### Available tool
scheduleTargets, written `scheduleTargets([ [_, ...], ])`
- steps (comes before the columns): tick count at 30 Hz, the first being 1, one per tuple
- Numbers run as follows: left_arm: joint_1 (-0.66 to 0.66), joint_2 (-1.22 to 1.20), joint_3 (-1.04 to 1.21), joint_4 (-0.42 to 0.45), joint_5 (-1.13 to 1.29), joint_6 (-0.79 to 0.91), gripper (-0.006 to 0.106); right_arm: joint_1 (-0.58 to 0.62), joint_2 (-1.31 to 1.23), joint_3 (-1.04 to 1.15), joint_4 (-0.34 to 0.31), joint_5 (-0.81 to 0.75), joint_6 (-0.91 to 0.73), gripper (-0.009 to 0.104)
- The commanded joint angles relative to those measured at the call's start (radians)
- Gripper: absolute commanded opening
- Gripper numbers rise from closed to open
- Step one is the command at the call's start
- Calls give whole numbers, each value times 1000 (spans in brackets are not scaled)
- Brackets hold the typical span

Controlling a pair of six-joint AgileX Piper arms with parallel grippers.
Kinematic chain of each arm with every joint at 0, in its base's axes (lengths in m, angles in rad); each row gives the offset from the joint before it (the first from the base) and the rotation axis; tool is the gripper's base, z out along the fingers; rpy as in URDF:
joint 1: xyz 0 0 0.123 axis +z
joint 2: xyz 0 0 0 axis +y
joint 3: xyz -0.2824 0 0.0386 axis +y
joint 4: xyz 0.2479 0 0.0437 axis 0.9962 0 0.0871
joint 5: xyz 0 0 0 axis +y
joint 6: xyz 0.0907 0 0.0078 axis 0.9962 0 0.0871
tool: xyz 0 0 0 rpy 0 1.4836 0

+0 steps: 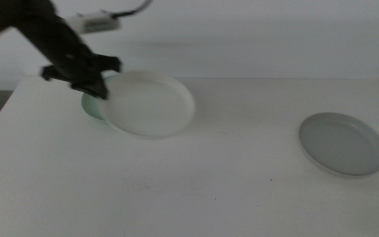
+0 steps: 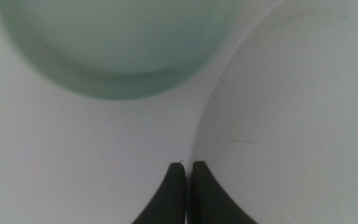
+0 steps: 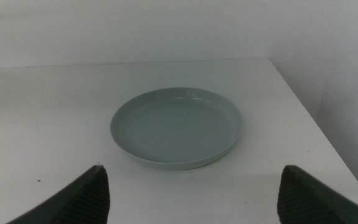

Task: Stack the three bowls on top of each other.

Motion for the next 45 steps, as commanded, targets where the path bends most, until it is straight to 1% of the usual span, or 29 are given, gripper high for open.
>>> scheduleTargets([
  [1, -51, 25, -3, -12, -29, -34, -1, -5, -5, 4, -5, -10, -5, 87],
  [9, -182, 105, -3, -16, -108, -44, -1, -5, -5, 4, -5, -10, -5, 87],
  [11, -192, 125, -3, -24, -119, -44, -1, -5, -5, 4, -5, -10, -5, 87],
  [15, -208, 158, -3, -69, -142, -40, -1, -5, -5, 4, -5, -10, -5, 87],
  [21, -238, 197, -1, -61, -169, -36, -1, -5, -5, 4, -5, -10, -5, 87],
  [29, -240, 212, -1, -65, -142, -36, -1, -5, -5, 4, -5, -10, -5, 87],
  [32, -240, 212, -1, -65, -133, -36, 0, -5, -5, 4, -5, -10, -5, 87],
  [34, -240, 212, -1, -65, -126, -34, 3, -5, -5, 4, -5, -10, -5, 87],
  [40, -240, 212, -1, -61, -121, -32, 18, -5, -5, 4, -5, -10, -5, 87],
  [43, -240, 212, -1, -61, -120, -32, 30, -5, -5, 4, -5, -10, -5, 87],
  [45, -238, 212, -1, -64, -111, -34, 41, -5, -5, 4, -5, -10, -5, 87],
])
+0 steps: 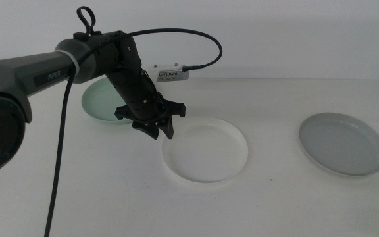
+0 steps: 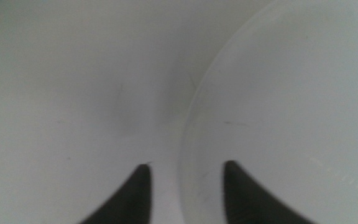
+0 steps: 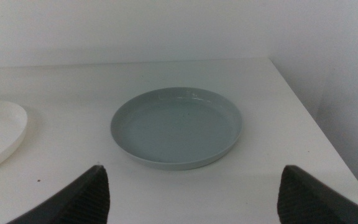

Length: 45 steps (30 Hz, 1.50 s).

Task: Stack the three bowls on top of each other.

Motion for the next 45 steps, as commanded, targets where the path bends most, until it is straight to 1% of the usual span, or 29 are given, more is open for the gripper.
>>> scheduleTargets([
  [1, 1, -3, -3, -8, 15, 1, 48, -5, -5, 4, -5, -10, -5, 87],
  [4, 10, -17, -12, -19, 40, 6, 72, -5, -5, 4, -5, -10, -5, 87],
  [6, 17, -42, -20, -24, 59, 19, 91, -5, -5, 4, -5, -10, -5, 87],
  [7, 17, -56, -22, -24, 68, 19, 94, -5, -5, 4, -5, -10, -5, 87],
  [10, 19, -120, -22, 28, 89, 16, 94, -5, -5, 4, -5, -10, -5, 87],
  [14, 22, -232, -22, 111, 133, -74, 94, -5, -5, 4, -5, -10, -5, 87],
  [16, 34, -293, -22, 126, 178, -113, 94, -5, -5, 4, -5, -10, -5, 87],
  [19, 59, -376, -22, 139, 212, -111, 94, -5, -5, 4, -5, -10, -5, 87],
  [23, 90, -463, -22, 214, 188, -116, 94, -5, -5, 4, -5, -10, -5, 87],
  [25, 119, -482, -22, 219, 180, -167, 94, -5, -5, 4, -5, -10, -5, 87],
  [27, 157, -484, -36, 219, 196, -162, 94, -5, -5, 4, -5, -10, -5, 87],
  [34, 263, -367, -174, 268, 203, -157, 94, -5, -5, 4, -5, -10, -5, 87],
  [39, 303, -211, -298, 261, 214, -124, 94, -5, -5, 4, -5, -10, -5, 87],
  [45, 328, -6, -409, 257, 135, -113, 94, -5, -5, 4, -5, -10, -5, 87],
])
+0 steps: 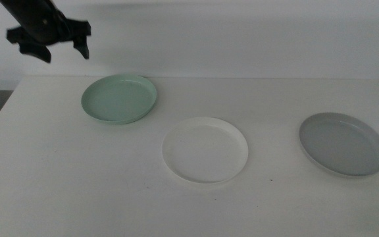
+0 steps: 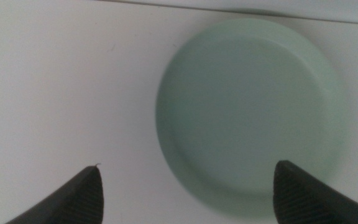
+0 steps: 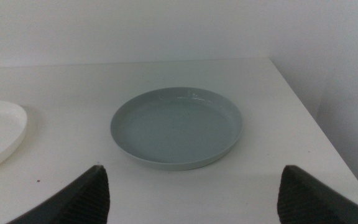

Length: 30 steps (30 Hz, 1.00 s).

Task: Stack the three bowls on top of each other.

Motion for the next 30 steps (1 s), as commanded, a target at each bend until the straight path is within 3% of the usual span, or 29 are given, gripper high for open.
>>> scheduleTargets([
  [1, 10, 73, -41, -3, -50, 1, 94, -5, -5, 4, -5, -10, -5, 87],
  [10, 30, 270, -97, 13, -181, 13, 94, -5, -5, 4, -5, -10, -5, 87],
  [21, 27, 349, -99, 13, -219, 35, 92, -5, -5, 4, -5, -10, -5, 87],
  [25, 26, 365, -99, 1, -203, 35, 80, -5, -5, 4, -5, -10, -5, 87],
  [30, 26, 381, -99, -15, -184, 33, 40, -5, -5, 4, -5, -10, -5, 87],
])
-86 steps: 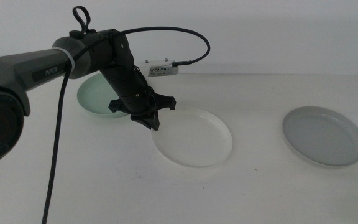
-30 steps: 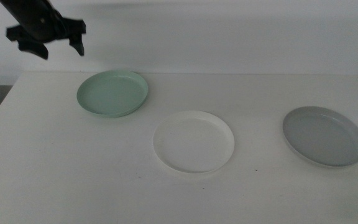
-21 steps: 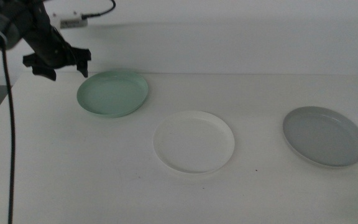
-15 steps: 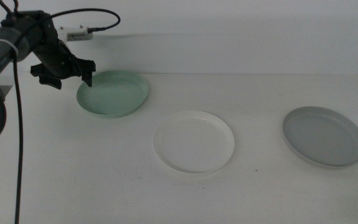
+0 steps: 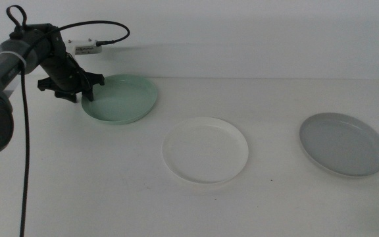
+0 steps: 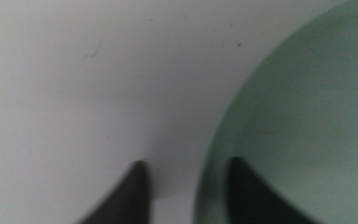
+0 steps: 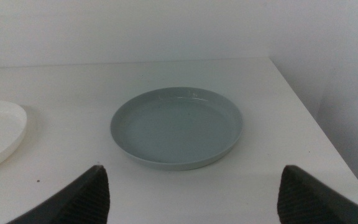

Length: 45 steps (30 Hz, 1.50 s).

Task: Stack the three bowls on top of each other.

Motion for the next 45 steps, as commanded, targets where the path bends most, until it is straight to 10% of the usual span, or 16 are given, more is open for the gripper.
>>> scheduleTargets([
  [1, -2, 12, -2, -15, 17, -8, 29, -5, -5, 4, -5, -10, -5, 87],
  [5, -2, 4, -4, -19, 21, -4, -2, -5, -5, 4, -5, -10, -5, 87],
  [14, 20, -209, 60, -47, 51, 32, -2, -5, -5, 4, -5, -10, -5, 87],
  [25, -103, -652, 652, -200, -180, 56, -2, -5, -5, 4, -5, -10, -5, 87],
  [45, -378, -566, 792, -280, -335, 3, -2, -5, -5, 4, -5, -10, -5, 87],
])
